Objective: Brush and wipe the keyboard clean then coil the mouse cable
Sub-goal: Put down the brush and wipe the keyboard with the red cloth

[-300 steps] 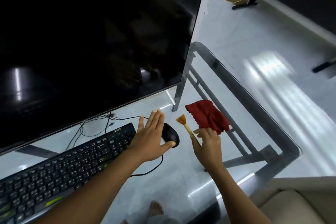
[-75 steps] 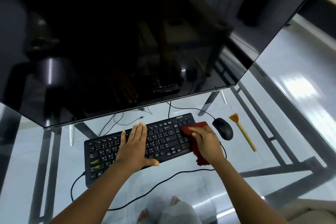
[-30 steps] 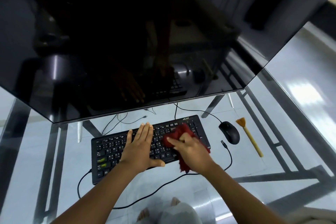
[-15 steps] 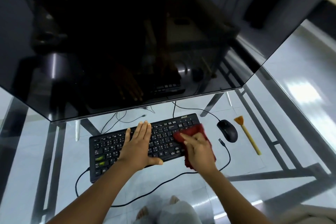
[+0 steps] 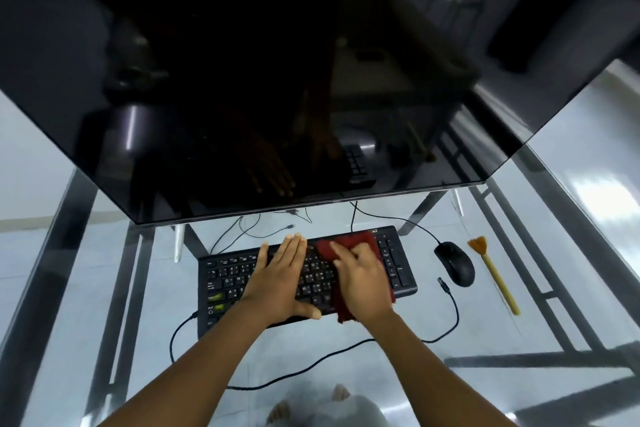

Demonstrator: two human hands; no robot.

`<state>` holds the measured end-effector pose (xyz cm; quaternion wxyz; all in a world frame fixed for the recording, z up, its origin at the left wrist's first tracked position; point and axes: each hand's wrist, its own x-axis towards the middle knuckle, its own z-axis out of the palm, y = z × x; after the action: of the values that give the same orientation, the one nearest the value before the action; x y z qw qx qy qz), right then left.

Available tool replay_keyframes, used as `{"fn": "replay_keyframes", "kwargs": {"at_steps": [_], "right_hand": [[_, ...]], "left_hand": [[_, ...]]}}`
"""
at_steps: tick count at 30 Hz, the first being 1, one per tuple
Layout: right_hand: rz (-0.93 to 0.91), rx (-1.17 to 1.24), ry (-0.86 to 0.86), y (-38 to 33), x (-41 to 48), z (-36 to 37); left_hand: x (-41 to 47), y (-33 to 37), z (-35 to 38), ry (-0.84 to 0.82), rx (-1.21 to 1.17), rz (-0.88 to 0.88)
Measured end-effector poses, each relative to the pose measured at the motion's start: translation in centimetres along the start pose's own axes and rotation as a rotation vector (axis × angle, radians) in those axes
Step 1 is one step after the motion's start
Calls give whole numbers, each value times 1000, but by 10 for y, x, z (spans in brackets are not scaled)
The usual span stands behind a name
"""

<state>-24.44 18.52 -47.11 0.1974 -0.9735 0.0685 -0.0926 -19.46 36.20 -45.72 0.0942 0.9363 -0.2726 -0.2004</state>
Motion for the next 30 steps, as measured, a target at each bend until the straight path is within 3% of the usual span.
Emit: {"fn": "replay_keyframes", "kwargs": {"at_steps": [2,4,7,9,12,13,14,16,18,20,22,23,25,27,28,30], "right_hand": [[93,-7,83,3,4,-2],[6,-18,15,-7,-5,4],[-303,75,-349,-37,-29,2],[-319,202,-537,-51,-28,-1],[26,307,-224,-45,1,6],[81,256,-122,-43,9,10],[24,135,-86,-43,11,18],[-197,-28,-138,-51,1,27],[-387,-65,-316,-56,-11,19],[-251,100,-243,-44,1,7],[125,107,-13,-28,20,0],[191,96,34,-27,21,4],[-34,-26,-68,-47,8,13],[-249,12,-334,-66,-14,20],[-278,50,-379,-68,-11,15],[-146,54,-255,-47,5,11]], "left_hand": [[-8,-15,-7,53,-31,-85],[-24,-38,-11,96,-31,-180],[-52,-66,-9,32,-25,-275],[-59,-74,-5,-5,-14,-276],[-57,-77,-2,3,12,-242],[-56,-78,-3,7,21,-234],[-56,-79,-2,12,25,-228],[-57,-83,-1,24,12,-218],[-59,-87,2,42,-15,-204],[-60,-91,4,65,-29,-179],[-60,-94,5,81,-42,-155],[-60,-95,7,84,-47,-147],[-60,-97,9,90,-66,-136],[-60,-99,10,94,-82,-134],[-59,-99,10,94,-78,-135],[-59,-99,10,94,-72,-133]]}}
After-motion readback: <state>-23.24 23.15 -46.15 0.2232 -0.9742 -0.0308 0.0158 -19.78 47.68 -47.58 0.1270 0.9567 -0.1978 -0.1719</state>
